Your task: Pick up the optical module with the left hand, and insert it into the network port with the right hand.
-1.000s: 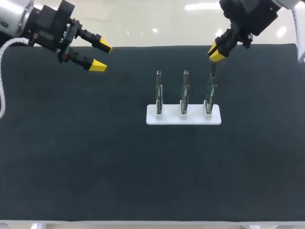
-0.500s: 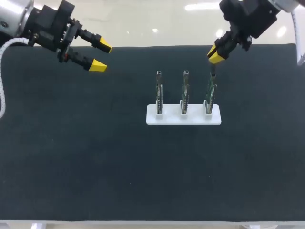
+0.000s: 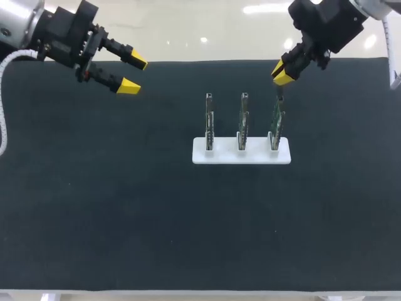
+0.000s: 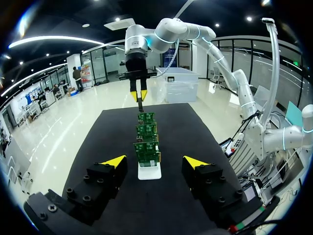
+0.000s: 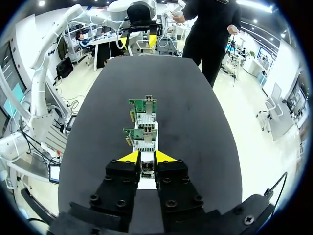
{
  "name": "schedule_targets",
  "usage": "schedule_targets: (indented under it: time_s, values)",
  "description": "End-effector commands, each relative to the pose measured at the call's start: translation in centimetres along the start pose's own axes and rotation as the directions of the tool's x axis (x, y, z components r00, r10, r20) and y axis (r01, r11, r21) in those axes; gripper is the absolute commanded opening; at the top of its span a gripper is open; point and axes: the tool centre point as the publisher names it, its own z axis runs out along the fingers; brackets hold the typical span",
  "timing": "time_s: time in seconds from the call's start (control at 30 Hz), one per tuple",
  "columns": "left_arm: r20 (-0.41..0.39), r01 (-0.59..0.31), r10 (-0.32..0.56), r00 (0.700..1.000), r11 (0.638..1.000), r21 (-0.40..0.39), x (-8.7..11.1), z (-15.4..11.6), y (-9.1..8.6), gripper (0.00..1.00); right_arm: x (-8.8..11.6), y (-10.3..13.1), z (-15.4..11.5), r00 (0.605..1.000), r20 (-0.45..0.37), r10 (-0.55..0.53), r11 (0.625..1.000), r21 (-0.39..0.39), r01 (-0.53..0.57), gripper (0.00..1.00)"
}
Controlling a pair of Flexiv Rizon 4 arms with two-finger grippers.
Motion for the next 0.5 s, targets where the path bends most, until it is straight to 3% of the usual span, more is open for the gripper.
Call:
schedule_targets:
  time_s: [0.03, 0.5]
  values:
    - [-0.004, 0.001, -0.001, 1.000, 1.000, 0.002, -0.04, 0.01, 0.07, 1.00, 0.17, 0.05, 0.32, 1.000, 0.003, -0.001, 1.000, 0.000, 0.001, 0.00]
    - [-0.004, 0.001, -0.001, 1.000, 1.000, 0.002, -0.04, 0.01, 0.07, 1.00, -0.12, -0.04, -0.31, 1.000, -0.013, -0.002, 1.000, -0.005, 0.002, 0.00]
